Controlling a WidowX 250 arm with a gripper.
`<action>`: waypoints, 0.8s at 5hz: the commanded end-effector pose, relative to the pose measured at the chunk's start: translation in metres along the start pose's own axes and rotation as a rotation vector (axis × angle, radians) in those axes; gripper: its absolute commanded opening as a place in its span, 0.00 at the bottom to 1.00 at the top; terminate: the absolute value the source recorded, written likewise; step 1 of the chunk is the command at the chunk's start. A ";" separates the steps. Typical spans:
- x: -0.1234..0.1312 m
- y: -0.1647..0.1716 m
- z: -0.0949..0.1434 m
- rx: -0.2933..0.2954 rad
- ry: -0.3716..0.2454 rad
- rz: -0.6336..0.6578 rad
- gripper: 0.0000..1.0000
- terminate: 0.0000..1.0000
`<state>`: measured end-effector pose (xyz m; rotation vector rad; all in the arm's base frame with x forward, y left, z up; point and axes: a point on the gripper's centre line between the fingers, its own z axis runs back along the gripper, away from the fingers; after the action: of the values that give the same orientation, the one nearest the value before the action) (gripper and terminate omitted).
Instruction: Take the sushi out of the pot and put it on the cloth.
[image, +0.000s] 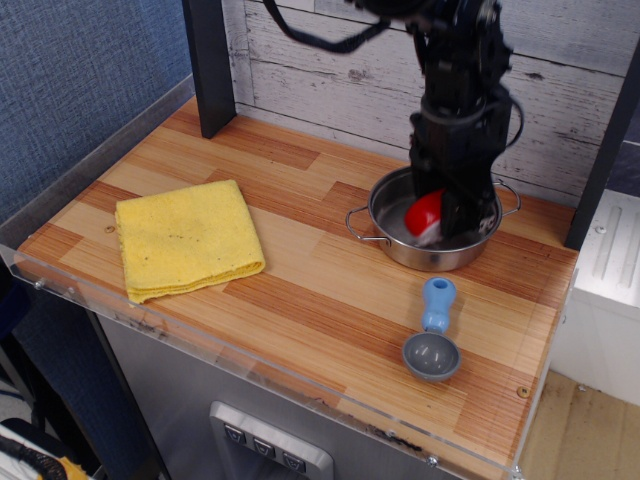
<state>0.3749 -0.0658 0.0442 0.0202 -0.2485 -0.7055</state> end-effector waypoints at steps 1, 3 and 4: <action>0.023 -0.005 0.076 0.080 -0.163 -0.050 0.00 0.00; -0.009 0.006 0.125 0.100 -0.215 -0.032 0.00 0.00; -0.038 0.017 0.136 0.105 -0.212 0.001 0.00 0.00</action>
<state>0.3326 -0.0134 0.1554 0.0190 -0.4386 -0.6908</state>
